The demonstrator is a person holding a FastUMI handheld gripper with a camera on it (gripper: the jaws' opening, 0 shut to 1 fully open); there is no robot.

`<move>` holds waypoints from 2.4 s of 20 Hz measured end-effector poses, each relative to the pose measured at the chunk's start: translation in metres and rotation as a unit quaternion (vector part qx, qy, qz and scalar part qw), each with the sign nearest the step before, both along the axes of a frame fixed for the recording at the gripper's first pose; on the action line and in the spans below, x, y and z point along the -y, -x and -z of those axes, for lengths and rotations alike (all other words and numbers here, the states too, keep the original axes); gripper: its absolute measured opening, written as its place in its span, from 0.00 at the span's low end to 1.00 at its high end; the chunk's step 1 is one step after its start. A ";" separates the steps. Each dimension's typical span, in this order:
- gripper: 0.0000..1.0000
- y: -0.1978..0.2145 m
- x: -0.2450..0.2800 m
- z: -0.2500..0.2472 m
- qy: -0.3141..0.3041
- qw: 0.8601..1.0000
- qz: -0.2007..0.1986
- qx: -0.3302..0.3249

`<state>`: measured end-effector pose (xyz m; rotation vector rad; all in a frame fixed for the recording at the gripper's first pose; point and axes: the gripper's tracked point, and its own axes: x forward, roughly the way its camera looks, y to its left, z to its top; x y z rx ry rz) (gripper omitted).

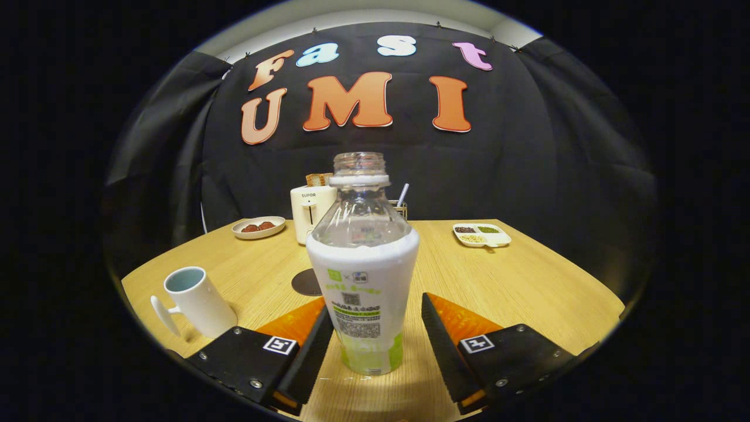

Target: Take the bottle from table, then pour the juice into the cup, finally place the bottle on the coaster

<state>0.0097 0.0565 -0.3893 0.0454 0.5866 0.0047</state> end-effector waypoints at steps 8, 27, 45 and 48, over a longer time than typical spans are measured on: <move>0.58 0.000 -0.012 0.002 0.029 0.999 -0.020 -0.007; 0.56 -0.037 -0.050 -0.062 0.358 0.915 -0.153 0.109; 0.56 -0.044 -0.093 -0.062 0.580 0.751 -0.268 0.168; 0.56 -0.046 -0.099 -0.065 0.601 0.729 -0.273 0.182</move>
